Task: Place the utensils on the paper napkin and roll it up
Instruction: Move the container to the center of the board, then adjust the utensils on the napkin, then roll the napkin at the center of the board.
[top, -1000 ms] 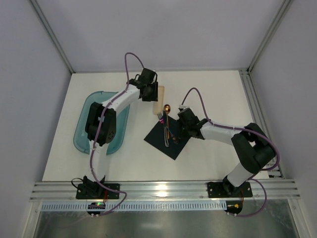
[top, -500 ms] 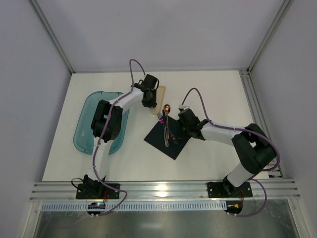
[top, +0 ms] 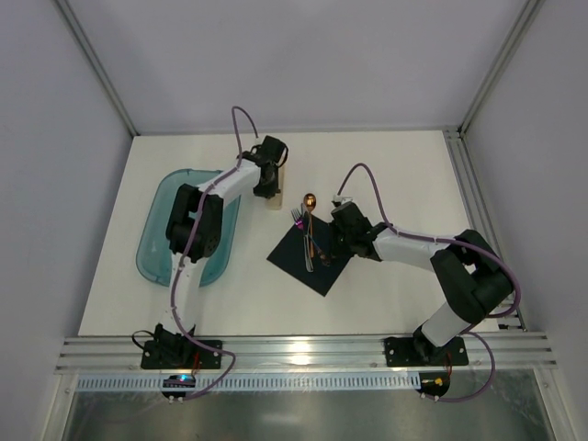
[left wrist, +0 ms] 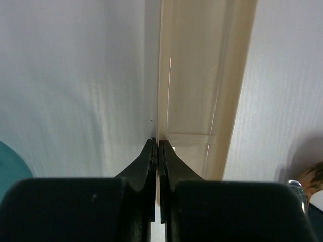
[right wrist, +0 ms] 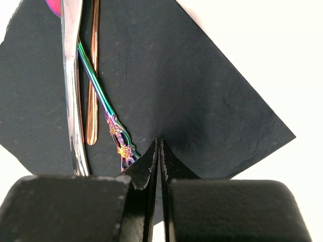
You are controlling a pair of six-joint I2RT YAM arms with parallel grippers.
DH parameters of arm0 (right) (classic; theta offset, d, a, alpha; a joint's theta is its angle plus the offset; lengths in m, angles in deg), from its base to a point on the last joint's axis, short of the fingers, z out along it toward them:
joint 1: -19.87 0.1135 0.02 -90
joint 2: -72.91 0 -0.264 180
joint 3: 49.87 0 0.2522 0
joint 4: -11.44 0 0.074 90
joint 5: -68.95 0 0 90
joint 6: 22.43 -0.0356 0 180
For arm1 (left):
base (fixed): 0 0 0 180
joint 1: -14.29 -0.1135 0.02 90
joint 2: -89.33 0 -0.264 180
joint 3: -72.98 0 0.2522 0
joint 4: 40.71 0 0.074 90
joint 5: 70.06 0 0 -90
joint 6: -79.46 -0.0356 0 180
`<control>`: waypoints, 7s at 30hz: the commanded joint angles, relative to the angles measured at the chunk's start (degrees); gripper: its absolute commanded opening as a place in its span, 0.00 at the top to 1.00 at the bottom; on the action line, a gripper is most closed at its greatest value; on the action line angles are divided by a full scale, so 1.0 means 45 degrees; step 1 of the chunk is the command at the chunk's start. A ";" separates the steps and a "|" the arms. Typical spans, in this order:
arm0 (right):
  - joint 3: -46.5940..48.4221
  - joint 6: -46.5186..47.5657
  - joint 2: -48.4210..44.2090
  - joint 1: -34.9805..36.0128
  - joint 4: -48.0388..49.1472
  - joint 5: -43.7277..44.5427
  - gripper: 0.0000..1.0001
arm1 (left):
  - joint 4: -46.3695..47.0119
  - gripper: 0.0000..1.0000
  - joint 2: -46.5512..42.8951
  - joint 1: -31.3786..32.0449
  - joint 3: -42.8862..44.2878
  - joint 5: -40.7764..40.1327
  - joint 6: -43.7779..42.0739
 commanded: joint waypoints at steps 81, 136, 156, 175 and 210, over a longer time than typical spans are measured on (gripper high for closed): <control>-0.1687 -0.1876 -0.0969 0.0108 0.1463 -0.1008 0.96 | 0.4354 1.00 -0.4024 0.4940 -0.6665 0.2108 0.2820; -0.3270 -1.6093 -0.3119 0.4248 0.0290 0.1938 0.11 | 0.1872 0.46 -1.5429 0.4062 -1.1703 -0.1115 0.1980; -0.2604 -1.5489 -0.2727 0.3723 0.1714 0.4150 0.11 | 0.3315 0.55 -1.5313 0.4062 -1.4007 0.0679 0.2897; -0.3717 -1.4279 -0.3059 0.2999 0.4274 0.3465 0.16 | 0.8199 0.68 -1.3575 0.4100 -1.5766 0.4724 0.3055; 0.0870 0.5818 -0.2458 -0.1943 -0.0706 -0.7704 0.62 | 0.9217 0.71 -0.8419 0.4628 -1.2877 0.4042 0.2410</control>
